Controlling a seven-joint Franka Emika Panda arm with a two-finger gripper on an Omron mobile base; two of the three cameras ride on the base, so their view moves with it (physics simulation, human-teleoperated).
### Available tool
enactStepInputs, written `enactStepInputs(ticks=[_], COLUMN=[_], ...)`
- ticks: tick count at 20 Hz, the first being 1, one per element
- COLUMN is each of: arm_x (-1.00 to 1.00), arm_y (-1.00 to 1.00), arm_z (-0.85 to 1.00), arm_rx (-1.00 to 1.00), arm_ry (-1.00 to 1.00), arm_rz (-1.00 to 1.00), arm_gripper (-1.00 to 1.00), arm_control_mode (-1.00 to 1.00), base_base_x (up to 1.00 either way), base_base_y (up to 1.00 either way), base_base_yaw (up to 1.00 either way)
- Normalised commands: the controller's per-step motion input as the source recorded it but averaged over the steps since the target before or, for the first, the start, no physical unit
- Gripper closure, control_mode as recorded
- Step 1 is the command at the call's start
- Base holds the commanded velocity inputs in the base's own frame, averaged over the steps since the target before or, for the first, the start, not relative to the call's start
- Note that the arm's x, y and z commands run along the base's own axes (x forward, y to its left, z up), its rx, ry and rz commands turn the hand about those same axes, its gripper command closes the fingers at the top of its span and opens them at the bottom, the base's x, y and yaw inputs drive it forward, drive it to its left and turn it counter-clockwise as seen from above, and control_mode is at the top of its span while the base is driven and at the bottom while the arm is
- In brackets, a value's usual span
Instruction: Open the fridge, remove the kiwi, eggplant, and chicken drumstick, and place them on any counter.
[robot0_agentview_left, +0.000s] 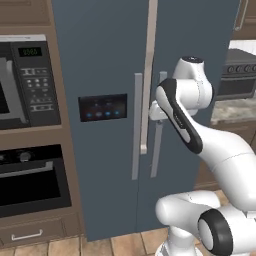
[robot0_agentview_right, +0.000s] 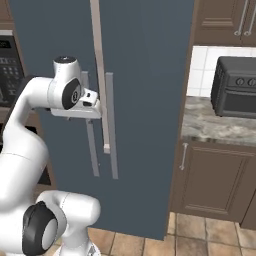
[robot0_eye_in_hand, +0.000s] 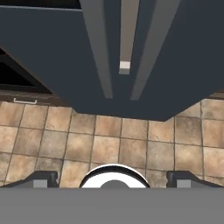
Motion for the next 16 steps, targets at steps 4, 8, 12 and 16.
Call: enactStepInputs(ticks=[4,8,12,16], arm_x=[0.00,-0.01,-0.04,-0.27], arm_y=[0.00,0.13,0.00,-0.02], arm_z=[0.00,-0.08,0.00,-0.04], arm_rx=[0.00,0.00,0.00,0.06], arm_ry=[0.00,0.00,0.00,-0.11], arm_rz=[0.00,-0.04,0.00,0.00], arm_gripper=[-1.00,-1.00,-1.00,-1.00], arm_control_mode=[1.00,-1.00,-1.00,-1.00], base_base_x=[-0.04,-0.02,0.00,0.00], base_base_y=[0.37,0.20,0.00,0.00], base_base_yaw=[-0.11,-0.06,0.00,0.00])
